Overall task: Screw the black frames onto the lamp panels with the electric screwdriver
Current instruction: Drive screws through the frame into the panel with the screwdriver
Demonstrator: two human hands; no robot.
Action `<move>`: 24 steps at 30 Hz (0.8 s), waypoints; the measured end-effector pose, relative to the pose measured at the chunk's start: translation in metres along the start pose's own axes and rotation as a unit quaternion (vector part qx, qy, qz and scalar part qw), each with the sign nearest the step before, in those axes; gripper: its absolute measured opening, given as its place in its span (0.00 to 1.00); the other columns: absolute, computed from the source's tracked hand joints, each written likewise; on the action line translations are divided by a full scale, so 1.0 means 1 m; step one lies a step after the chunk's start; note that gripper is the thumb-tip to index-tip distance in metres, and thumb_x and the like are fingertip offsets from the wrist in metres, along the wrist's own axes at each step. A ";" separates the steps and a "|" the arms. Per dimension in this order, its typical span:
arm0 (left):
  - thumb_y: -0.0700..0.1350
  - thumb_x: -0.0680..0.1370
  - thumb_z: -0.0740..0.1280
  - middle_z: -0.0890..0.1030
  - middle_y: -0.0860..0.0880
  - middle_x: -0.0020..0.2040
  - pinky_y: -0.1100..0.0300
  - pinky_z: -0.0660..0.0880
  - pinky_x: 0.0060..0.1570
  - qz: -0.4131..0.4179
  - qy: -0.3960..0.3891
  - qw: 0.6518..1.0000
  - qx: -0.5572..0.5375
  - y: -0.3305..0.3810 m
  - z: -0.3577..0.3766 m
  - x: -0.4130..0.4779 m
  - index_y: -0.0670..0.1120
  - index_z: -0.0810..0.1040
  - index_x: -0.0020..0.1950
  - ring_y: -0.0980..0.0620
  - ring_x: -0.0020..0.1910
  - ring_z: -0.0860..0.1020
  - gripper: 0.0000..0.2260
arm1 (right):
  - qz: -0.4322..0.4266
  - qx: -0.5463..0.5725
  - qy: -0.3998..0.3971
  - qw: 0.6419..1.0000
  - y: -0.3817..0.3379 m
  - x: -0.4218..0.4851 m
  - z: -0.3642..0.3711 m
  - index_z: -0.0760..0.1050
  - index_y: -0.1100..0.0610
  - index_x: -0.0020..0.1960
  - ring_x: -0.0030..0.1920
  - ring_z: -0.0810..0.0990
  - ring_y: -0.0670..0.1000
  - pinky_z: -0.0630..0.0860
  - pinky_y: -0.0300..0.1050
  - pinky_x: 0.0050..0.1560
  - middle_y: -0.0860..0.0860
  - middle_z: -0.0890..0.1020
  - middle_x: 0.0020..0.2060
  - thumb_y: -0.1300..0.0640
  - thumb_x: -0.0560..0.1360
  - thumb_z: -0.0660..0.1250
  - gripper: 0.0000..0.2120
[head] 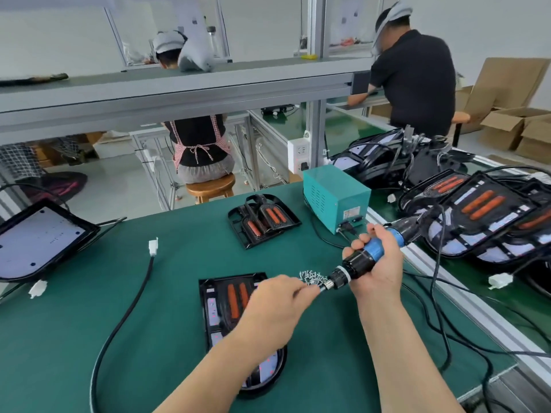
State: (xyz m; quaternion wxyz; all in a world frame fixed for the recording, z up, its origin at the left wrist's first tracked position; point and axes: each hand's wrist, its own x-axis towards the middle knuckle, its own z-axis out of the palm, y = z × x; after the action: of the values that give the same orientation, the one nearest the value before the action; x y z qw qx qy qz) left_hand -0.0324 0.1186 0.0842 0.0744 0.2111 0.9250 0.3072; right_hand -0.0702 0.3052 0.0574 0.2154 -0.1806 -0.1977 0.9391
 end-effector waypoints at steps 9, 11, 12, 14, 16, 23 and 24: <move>0.47 0.79 0.67 0.81 0.44 0.38 0.57 0.70 0.36 -0.041 -0.006 0.997 -0.063 0.002 0.021 0.017 0.43 0.80 0.43 0.49 0.33 0.72 0.10 | 0.040 -0.004 0.014 0.999 0.004 0.008 -0.007 0.73 0.54 0.45 0.27 0.73 0.46 0.68 0.38 0.26 0.48 0.75 0.31 0.58 0.75 0.71 0.06; 0.49 0.80 0.67 0.80 0.48 0.40 0.57 0.73 0.42 -0.010 0.018 1.000 0.002 0.003 0.024 0.019 0.44 0.79 0.42 0.49 0.39 0.75 0.11 | 0.044 0.001 0.031 0.999 0.004 0.010 -0.008 0.73 0.54 0.44 0.26 0.73 0.46 0.68 0.38 0.26 0.48 0.76 0.30 0.58 0.75 0.71 0.06; 0.50 0.79 0.67 0.79 0.50 0.39 0.61 0.72 0.41 -0.003 0.023 1.000 -0.004 0.003 0.022 0.021 0.46 0.78 0.41 0.52 0.39 0.76 0.10 | 0.044 0.004 0.041 0.998 0.004 0.011 -0.010 0.74 0.54 0.44 0.26 0.74 0.46 0.69 0.38 0.26 0.48 0.76 0.30 0.58 0.75 0.71 0.06; 0.53 0.78 0.68 0.80 0.54 0.37 0.68 0.70 0.37 -0.013 0.034 0.999 -0.039 -0.003 0.011 0.030 0.50 0.79 0.39 0.57 0.37 0.76 0.10 | 0.044 0.012 0.054 0.997 0.002 0.014 -0.013 0.74 0.53 0.45 0.27 0.75 0.46 0.69 0.38 0.29 0.47 0.77 0.30 0.57 0.74 0.72 0.06; 0.51 0.79 0.66 0.82 0.52 0.41 0.63 0.73 0.44 -0.025 0.059 0.998 -0.009 -0.016 -0.003 0.046 0.47 0.81 0.42 0.53 0.42 0.78 0.11 | 0.039 0.023 0.069 0.997 -0.001 0.017 -0.016 0.75 0.52 0.45 0.28 0.76 0.46 0.70 0.40 0.32 0.47 0.78 0.31 0.57 0.74 0.73 0.06; 0.48 0.78 0.67 0.82 0.56 0.52 0.55 0.69 0.58 0.018 -0.025 0.955 0.295 -0.034 0.003 0.075 0.55 0.81 0.52 0.50 0.57 0.74 0.05 | 0.017 0.032 0.097 0.995 -0.009 0.026 -0.026 0.74 0.51 0.47 0.28 0.77 0.46 0.72 0.38 0.31 0.46 0.79 0.31 0.56 0.73 0.73 0.08; 0.48 0.77 0.67 0.82 0.56 0.52 0.55 0.68 0.58 0.026 -0.026 0.954 0.298 -0.034 0.004 0.078 0.55 0.80 0.52 0.50 0.57 0.74 0.05 | 0.015 0.031 0.097 0.995 -0.009 0.026 -0.026 0.74 0.51 0.48 0.28 0.77 0.46 0.72 0.38 0.31 0.46 0.79 0.31 0.56 0.73 0.74 0.08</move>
State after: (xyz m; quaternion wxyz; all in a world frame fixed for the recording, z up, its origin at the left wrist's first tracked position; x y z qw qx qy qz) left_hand -0.1127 0.1302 0.0600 0.0248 0.2554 0.9664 0.0142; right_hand -0.0781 0.3324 0.0323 0.2245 -0.2668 -0.1439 0.9261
